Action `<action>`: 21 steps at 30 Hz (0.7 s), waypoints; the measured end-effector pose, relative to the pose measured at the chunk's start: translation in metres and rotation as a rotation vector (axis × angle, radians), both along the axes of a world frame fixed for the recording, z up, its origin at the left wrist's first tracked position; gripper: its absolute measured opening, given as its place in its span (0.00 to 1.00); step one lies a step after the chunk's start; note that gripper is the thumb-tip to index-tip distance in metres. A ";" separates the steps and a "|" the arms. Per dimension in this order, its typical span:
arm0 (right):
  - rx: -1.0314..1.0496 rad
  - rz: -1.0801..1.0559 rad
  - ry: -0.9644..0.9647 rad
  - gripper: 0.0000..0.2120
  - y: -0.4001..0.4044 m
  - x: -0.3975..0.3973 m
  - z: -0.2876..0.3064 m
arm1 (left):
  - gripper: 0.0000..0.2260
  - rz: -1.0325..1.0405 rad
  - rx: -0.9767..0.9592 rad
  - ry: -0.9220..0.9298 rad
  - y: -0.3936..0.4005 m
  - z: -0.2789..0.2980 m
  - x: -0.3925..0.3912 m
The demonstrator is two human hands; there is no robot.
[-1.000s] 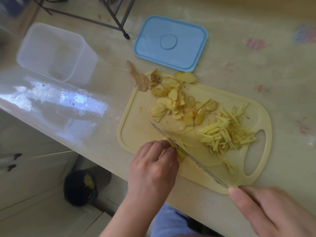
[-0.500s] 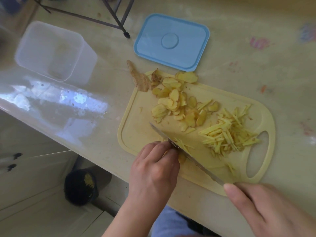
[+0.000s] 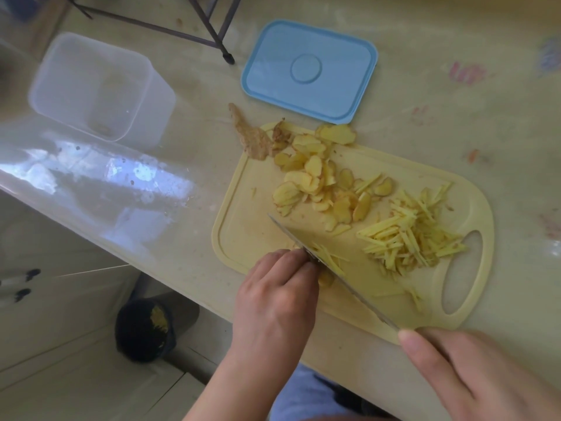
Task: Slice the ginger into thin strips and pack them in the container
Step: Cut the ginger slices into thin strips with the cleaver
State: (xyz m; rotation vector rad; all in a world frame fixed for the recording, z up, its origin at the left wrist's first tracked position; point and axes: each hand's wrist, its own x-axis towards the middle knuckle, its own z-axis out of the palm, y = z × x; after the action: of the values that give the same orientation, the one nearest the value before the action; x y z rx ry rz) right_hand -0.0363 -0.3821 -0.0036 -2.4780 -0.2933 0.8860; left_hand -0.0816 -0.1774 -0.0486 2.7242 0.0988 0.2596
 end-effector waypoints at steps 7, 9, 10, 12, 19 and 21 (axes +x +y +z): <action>0.176 -0.016 -0.300 0.38 0.003 -0.015 0.017 | 0.06 0.000 0.018 0.036 -0.001 -0.001 -0.002; 0.198 0.026 -0.359 0.36 -0.001 -0.013 0.014 | 0.07 -0.004 0.029 0.037 -0.001 -0.001 -0.003; 0.173 0.031 -0.365 0.35 -0.002 -0.011 0.008 | 0.06 -0.003 0.030 0.036 -0.001 -0.001 -0.003; 0.082 0.041 -0.215 0.41 0.001 -0.006 0.003 | 0.06 0.004 0.022 0.030 -0.001 -0.002 -0.003; 0.119 0.040 -0.067 0.40 -0.002 -0.009 0.006 | 0.08 0.027 0.021 0.057 -0.001 0.002 -0.002; 0.146 0.034 -0.271 0.36 -0.004 -0.014 0.011 | 0.09 0.030 0.027 0.063 -0.002 0.002 -0.001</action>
State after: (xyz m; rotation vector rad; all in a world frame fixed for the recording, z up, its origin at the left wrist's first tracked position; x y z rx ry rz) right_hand -0.0499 -0.3865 0.0074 -2.4597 -0.4758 0.5193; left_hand -0.0825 -0.1793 -0.0466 2.7601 0.1543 0.1850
